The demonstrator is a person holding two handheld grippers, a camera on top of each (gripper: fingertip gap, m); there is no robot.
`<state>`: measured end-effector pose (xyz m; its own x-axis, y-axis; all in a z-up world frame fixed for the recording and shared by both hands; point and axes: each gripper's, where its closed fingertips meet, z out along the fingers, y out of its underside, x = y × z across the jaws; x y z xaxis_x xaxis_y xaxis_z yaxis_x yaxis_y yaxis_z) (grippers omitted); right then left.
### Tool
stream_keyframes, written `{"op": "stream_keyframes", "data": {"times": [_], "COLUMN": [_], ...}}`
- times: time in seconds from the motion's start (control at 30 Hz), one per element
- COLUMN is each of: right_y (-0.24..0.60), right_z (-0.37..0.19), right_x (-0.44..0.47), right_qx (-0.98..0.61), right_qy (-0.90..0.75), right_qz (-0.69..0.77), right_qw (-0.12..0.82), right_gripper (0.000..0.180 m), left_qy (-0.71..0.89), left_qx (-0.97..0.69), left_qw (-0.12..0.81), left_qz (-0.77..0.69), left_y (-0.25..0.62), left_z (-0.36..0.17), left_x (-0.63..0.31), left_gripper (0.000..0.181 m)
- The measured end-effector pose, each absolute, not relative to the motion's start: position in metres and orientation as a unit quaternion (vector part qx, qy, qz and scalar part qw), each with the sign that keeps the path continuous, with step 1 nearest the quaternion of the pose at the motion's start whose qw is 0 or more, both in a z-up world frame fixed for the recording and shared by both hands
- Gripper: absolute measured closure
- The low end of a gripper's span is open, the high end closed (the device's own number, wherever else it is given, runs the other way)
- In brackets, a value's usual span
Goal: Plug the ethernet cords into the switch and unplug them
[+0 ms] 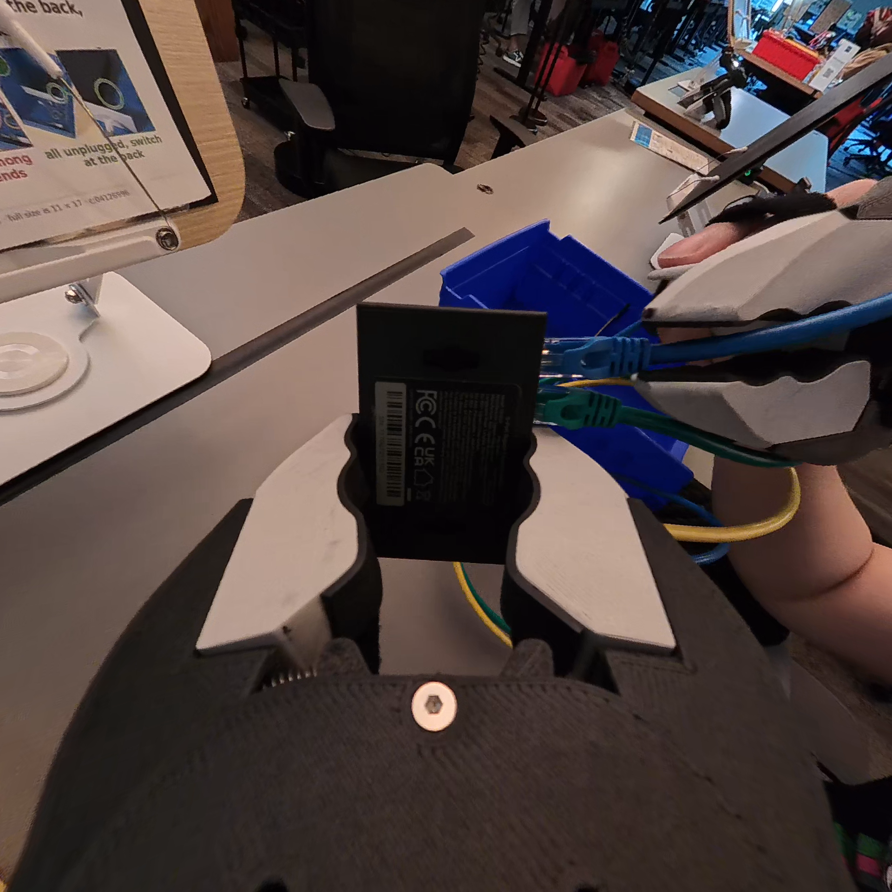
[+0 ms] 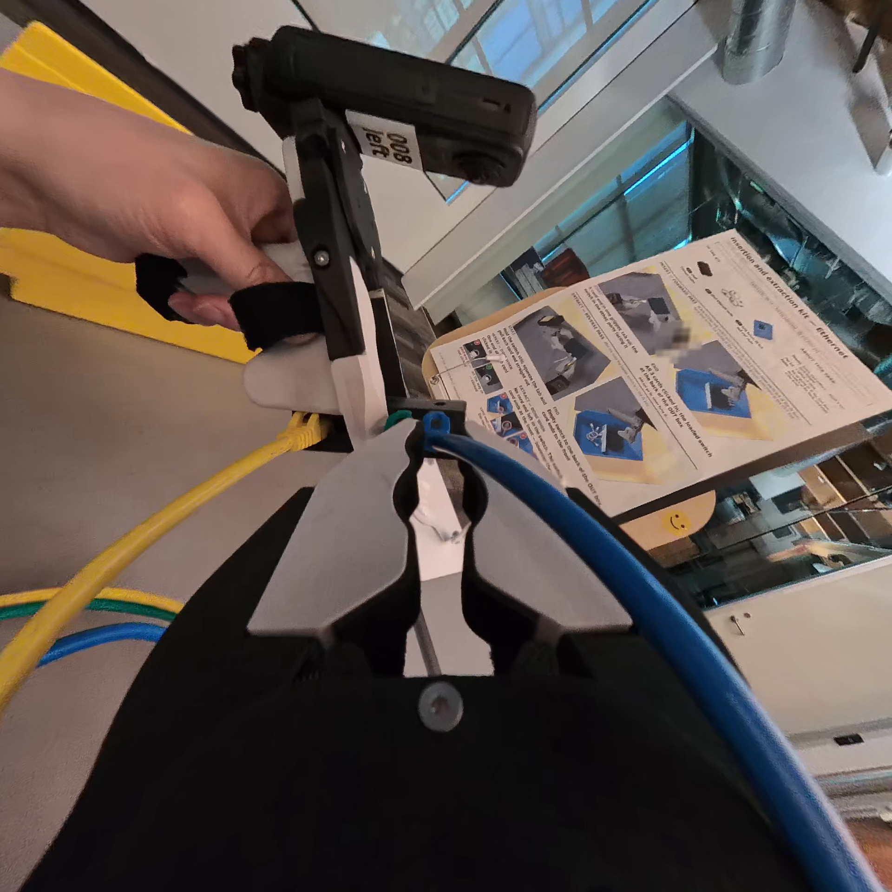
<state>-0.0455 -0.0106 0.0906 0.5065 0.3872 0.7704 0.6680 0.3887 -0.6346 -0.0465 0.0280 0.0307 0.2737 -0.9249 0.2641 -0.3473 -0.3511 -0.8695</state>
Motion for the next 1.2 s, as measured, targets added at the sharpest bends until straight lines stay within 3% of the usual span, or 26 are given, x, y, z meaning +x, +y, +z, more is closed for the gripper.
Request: {"op": "stream_keyframes", "data": {"times": [0.7, 1.07, 1.2], "right_y": [-0.008, 0.007, 0.002], "right_z": [0.084, 0.054, 0.048], "right_x": [-0.039, -0.003, -0.008], "right_qx": [-0.561, -0.650, -0.660], "right_qy": [-0.493, -0.492, -0.503], "right_qz": [-0.088, -0.224, -0.196], "right_qw": [0.659, 0.534, 0.522], "right_gripper": [0.170, 0.176, 0.176], "left_qy": [0.446, 0.436, 0.436], "left_qx": [-0.720, -0.728, -0.731], "left_qw": [0.343, 0.345, 0.335], "left_qz": [-0.407, -0.401, -0.404], "left_y": [0.031, 0.040, 0.039], "left_z": [0.027, 0.026, 0.024], "left_x": [-0.049, -0.058, -0.059], "left_gripper": [0.121, 0.121, 0.121]}}
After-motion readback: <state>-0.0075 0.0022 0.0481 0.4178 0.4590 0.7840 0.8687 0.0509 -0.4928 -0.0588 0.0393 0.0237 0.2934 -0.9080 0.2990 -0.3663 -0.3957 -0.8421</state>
